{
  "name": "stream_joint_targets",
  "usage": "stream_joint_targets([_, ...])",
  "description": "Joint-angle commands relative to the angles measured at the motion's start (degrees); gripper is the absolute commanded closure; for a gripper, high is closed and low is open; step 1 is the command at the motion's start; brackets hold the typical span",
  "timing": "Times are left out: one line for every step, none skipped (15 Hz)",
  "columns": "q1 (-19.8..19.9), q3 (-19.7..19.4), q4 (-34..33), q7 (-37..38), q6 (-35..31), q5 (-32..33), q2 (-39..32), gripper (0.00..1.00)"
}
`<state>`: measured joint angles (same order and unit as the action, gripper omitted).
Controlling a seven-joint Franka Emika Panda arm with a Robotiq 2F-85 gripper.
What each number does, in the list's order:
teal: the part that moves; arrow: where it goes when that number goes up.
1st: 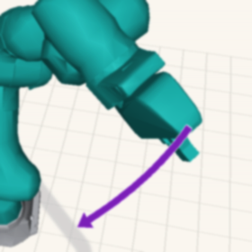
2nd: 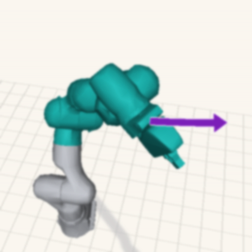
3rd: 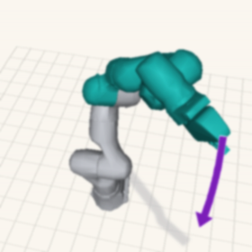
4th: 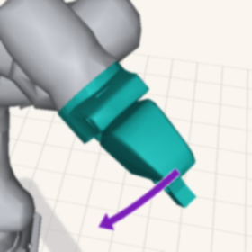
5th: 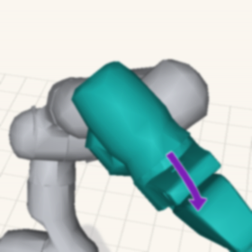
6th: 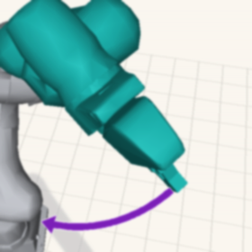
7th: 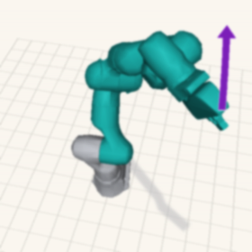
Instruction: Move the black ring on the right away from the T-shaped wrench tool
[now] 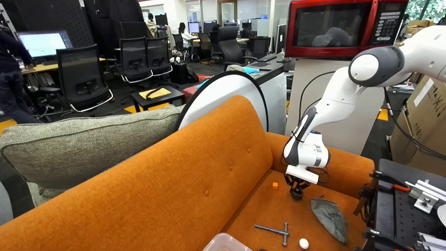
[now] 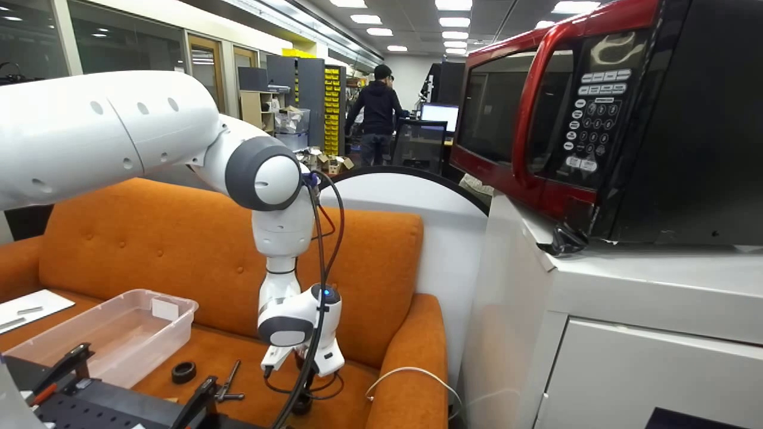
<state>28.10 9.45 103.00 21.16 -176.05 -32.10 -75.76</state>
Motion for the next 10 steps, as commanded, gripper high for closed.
stream_joint_targets([0.0, 0.2, -0.3, -0.3, 0.2, -0.7, 0.0, 0.85])
stream_joint_targets([0.0, 0.4, -0.3, -0.1, 0.2, -0.8, 0.0, 0.85])
stream_joint_targets([0.0, 0.5, -0.3, -0.1, 0.1, -0.8, 0.0, 0.85])
stream_joint_targets([0.0, 0.5, -0.3, 0.0, 0.1, -0.8, 0.0, 0.85])
stream_joint_targets([0.0, 0.5, -0.3, 0.0, 0.1, -0.8, 0.0, 0.85])
stream_joint_targets([-0.5, -0.1, -1.1, 1.0, 0.6, -1.2, -0.3, 0.96])
stream_joint_targets([-0.1, -0.2, -2.3, 2.0, 1.2, -1.9, -1.1, 0.96])
stream_joint_targets([0.8, -0.1, -3.2, 3.1, 2.2, -2.9, -1.6, 0.96])
stream_joint_targets([1.9, 0.1, -4.0, 4.1, 2.9, -4.2, -2.0, 0.96])
stream_joint_targets([2.6, 0.2, -4.7, 4.9, 3.6, -5.9, -2.3, 0.96])
